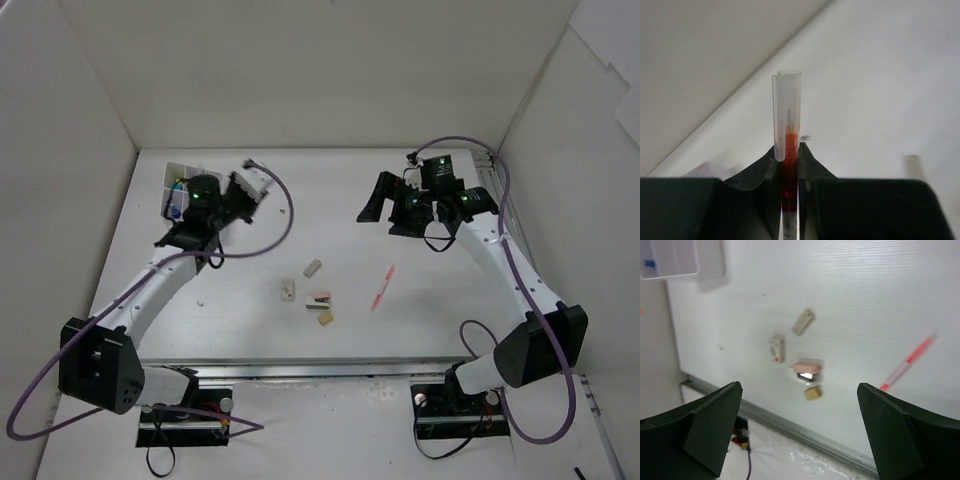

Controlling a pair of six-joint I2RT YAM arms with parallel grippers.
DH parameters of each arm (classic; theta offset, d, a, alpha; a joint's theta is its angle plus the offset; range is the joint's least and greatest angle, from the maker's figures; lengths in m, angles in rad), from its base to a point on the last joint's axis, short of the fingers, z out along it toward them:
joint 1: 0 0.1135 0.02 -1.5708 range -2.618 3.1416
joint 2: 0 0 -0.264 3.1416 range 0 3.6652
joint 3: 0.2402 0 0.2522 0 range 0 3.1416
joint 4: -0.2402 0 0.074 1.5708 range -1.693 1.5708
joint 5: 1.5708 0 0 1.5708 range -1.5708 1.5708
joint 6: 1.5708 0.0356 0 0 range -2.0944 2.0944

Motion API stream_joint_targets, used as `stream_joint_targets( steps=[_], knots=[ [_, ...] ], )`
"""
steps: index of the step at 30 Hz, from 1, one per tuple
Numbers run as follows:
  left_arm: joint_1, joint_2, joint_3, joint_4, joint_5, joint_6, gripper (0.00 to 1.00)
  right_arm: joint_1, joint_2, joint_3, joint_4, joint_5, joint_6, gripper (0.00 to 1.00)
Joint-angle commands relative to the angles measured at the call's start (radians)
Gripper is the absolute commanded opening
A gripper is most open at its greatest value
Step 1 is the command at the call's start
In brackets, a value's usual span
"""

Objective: Sort the stationery into containers
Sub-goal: Place the pen in the storage box.

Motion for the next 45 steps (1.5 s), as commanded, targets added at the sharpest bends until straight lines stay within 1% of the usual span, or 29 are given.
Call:
stream_joint_targets(
  steps=[1, 2, 3, 4, 5, 8, 9, 11, 12, 13, 15, 20, 27, 32, 35, 38, 41, 44, 45],
  knots=[
    [0.192, 0.004, 0.065, 0.216, -0.17, -0.19, 0.0, -0.014, -0.058, -0.035, -0.021, 0.213, -0.071, 0.98],
    [0.224, 0.028, 0.114, 0.22, -0.198, -0.248, 0.0, -0.017, -0.061, -0.058, -0.019, 0.262, -0.08, 0.98],
    [0.256, 0.085, 0.147, 0.211, -0.203, -0.263, 0.0, -0.011, -0.068, -0.066, -0.019, 0.282, -0.085, 0.98],
    [0.311, 0.12, 0.17, 0.219, -0.22, -0.286, 0.0, -0.02, -0.072, -0.075, -0.017, 0.296, -0.095, 0.98],
    [0.336, 0.149, 0.229, 0.22, -0.214, -0.31, 0.0, -0.023, -0.073, -0.09, -0.019, 0.321, -0.109, 0.98],
    [0.397, 0.28, 0.337, 0.211, -0.192, -0.333, 0.0, -0.043, -0.082, -0.119, -0.016, 0.367, -0.118, 0.98],
    [0.41, 0.339, 0.364, 0.219, -0.18, -0.344, 0.0, -0.046, -0.085, -0.125, -0.013, 0.376, -0.12, 0.98],
    [0.436, 0.393, 0.438, 0.225, -0.18, -0.358, 0.0, -0.058, -0.081, -0.138, -0.01, 0.385, -0.125, 0.98],
    [0.436, 0.447, 0.46, 0.229, -0.18, -0.359, 0.0, -0.055, -0.076, -0.142, -0.008, 0.385, -0.128, 0.98],
    [0.448, 0.474, 0.484, 0.229, -0.207, -0.394, 0.02, -0.06, -0.072, -0.144, -0.01, 0.384, -0.129, 0.98],
    [0.462, 0.548, 0.552, 0.223, -0.212, -0.407, 0.03, -0.066, -0.059, -0.155, -0.007, 0.376, -0.131, 0.98],
    [0.485, 0.66, 0.633, 0.225, -0.132, -0.436, 0.05, -0.08, -0.041, -0.178, -0.004, 0.382, -0.131, 0.98],
    [0.494, 0.746, 0.636, 0.236, -0.14, -0.455, 0.1, -0.092, -0.035, -0.193, -0.002, 0.41, -0.14, 0.98],
    [0.494, 0.762, 0.599, 0.254, -0.14, -0.455, 0.12, -0.097, -0.035, -0.217, -0.002, 0.414, -0.143, 0.98],
    [0.494, 0.751, 0.573, 0.259, -0.148, -0.461, 0.19, -0.103, -0.039, -0.236, -0.002, 0.43, -0.14, 0.98],
    [0.494, 0.704, 0.531, 0.26, -0.177, -0.487, 0.32, -0.1, -0.039, -0.259, -0.002, 0.445, -0.129, 0.98],
    [0.494, 0.654, 0.478, 0.274, -0.189, -0.499, 0.37, -0.1, -0.032, -0.285, -0.002, 0.441, -0.103, 0.98],
    [0.494, 0.602, 0.437, 0.274, -0.188, -0.517, 0.44, -0.1, -0.042, -0.322, 0.005, 0.454, -0.076, 0.98],
    [0.494, 0.587, 0.426, 0.275, -0.181, -0.528, 0.49, -0.094, -0.048, -0.34, 0.013, 0.456, -0.068, 0.98]
  ],
)
